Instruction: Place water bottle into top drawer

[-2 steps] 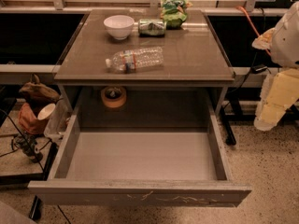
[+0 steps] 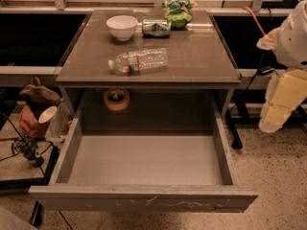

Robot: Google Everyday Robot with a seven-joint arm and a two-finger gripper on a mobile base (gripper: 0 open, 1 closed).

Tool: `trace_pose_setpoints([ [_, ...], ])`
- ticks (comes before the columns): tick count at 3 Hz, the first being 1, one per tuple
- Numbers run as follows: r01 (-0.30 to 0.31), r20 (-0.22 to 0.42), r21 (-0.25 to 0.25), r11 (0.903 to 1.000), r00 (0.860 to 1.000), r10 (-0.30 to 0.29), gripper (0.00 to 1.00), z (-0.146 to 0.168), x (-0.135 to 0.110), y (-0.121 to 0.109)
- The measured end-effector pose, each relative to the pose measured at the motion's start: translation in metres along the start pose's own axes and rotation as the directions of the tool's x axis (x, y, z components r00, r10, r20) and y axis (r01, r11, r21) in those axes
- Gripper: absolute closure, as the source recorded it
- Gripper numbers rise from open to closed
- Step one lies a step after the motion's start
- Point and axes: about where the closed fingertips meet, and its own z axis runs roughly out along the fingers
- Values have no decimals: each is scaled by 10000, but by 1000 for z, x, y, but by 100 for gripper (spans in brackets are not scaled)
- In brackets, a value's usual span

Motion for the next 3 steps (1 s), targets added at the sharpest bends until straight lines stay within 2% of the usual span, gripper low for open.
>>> trace_pose_setpoints([
  [1, 957, 376, -29, 9954, 9947, -955, 0, 23, -34, -22],
  [2, 1956, 935, -190, 9805, 9767, -1930, 0, 51, -79, -47],
  [3, 3056, 1697, -312, 9517, 9399, -2962, 0, 84, -139, -77],
])
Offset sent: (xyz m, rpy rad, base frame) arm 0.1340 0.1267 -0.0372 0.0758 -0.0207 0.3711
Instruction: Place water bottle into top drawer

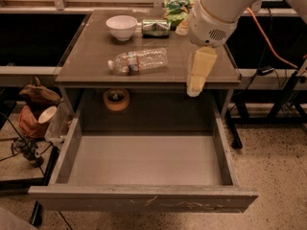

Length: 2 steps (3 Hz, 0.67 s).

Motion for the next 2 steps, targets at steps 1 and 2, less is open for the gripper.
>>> trace_pose_setpoints([
  [1, 0, 1, 1, 10000, 10000, 0, 0, 0, 0, 0],
  [2, 18, 308, 368, 9993, 9995, -29, 0, 6, 6, -9],
])
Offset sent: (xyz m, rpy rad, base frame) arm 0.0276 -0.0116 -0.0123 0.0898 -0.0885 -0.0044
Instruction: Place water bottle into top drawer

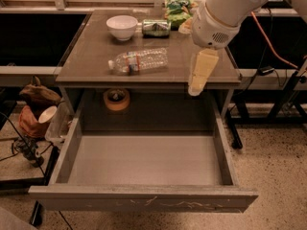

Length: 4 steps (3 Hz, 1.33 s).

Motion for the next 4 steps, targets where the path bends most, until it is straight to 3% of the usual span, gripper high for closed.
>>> trace_pose_setpoints([
  [1, 495, 394, 348, 9982, 9979, -509, 0, 23, 0, -33],
  [2, 1079, 939, 376, 9935, 9894, -1110, 0, 53, -9, -69],
  [3, 1729, 1377, 193, 9848, 9751, -1739, 0, 85, -24, -99],
  [4, 2021, 1778, 5, 9794, 9637, -1990, 0, 113, -28, -123],
])
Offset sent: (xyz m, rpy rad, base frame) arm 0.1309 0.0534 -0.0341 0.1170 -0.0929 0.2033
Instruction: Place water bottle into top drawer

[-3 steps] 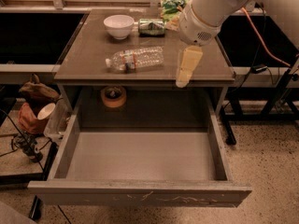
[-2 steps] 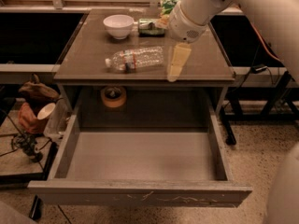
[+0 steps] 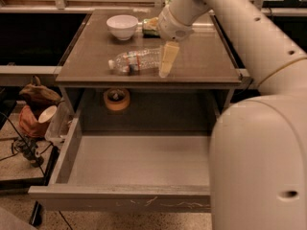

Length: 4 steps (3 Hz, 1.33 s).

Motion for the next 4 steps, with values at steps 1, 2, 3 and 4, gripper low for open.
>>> trace_pose_setpoints([
  [1, -19, 252, -242, 9997, 9997, 25, 0, 21, 8, -12],
  [2, -227, 307, -580, 9981, 9992, 245, 18, 37, 15, -15],
  [3, -217, 329, -513, 9984, 9992, 234, 41, 39, 15, -18],
  [4, -217, 329, -513, 9984, 9992, 234, 65, 39, 15, -18],
])
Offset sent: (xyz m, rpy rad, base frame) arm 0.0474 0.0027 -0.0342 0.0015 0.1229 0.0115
